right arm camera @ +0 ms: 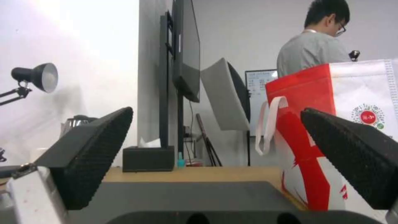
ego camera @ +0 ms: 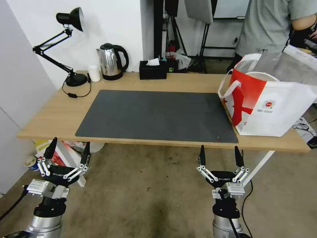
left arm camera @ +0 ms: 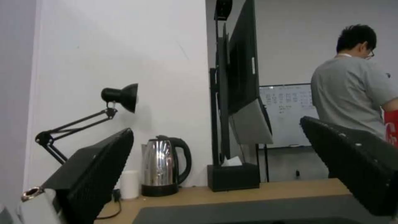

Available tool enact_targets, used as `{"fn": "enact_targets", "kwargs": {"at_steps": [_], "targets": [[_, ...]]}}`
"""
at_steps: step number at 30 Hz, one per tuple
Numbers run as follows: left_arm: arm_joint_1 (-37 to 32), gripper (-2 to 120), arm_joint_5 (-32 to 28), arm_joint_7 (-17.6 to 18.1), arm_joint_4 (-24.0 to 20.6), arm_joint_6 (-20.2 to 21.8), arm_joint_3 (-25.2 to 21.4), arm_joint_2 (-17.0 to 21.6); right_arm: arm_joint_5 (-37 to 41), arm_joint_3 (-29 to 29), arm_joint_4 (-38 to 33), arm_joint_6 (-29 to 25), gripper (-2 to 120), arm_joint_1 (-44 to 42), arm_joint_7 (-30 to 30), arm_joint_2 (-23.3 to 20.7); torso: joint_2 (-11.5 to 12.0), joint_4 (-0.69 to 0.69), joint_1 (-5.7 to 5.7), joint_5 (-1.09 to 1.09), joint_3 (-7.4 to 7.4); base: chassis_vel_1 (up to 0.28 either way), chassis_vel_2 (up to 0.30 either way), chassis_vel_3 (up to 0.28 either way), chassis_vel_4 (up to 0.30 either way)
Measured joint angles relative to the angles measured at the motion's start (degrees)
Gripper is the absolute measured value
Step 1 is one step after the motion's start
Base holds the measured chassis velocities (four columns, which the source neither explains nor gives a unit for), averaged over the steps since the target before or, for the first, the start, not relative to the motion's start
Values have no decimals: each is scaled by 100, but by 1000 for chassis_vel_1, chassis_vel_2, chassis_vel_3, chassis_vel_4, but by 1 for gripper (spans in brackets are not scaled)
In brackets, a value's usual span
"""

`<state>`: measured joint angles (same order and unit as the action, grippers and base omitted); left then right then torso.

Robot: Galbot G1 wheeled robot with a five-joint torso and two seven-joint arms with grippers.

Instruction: Pick up the trash from the table and place it into the takeout bag.

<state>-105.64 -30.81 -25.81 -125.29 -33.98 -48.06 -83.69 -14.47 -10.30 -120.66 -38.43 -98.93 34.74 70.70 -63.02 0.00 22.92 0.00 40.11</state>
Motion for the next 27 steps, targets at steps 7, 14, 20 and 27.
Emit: {"fn": "enact_targets", "kwargs": {"at_steps": [7,14,20,27], "targets": [[42,100,5,8,40,-36,-1,5,0,0,0,0,100,0,0,0,0,0,0,0,0,0,0,0,0],[110,100,19,13,55,-37,39,2,0,0,0,0,100,0,0,0,0,0,0,0,0,0,0,0,0],[135,100,26,17,65,-38,48,2,0,0,0,0,100,0,0,0,0,0,0,0,0,0,0,0,0],[153,100,152,77,71,-27,56,-3,0,0,0,0,100,0,0,0,1,0,0,0,0,0,0,0,0]]}}
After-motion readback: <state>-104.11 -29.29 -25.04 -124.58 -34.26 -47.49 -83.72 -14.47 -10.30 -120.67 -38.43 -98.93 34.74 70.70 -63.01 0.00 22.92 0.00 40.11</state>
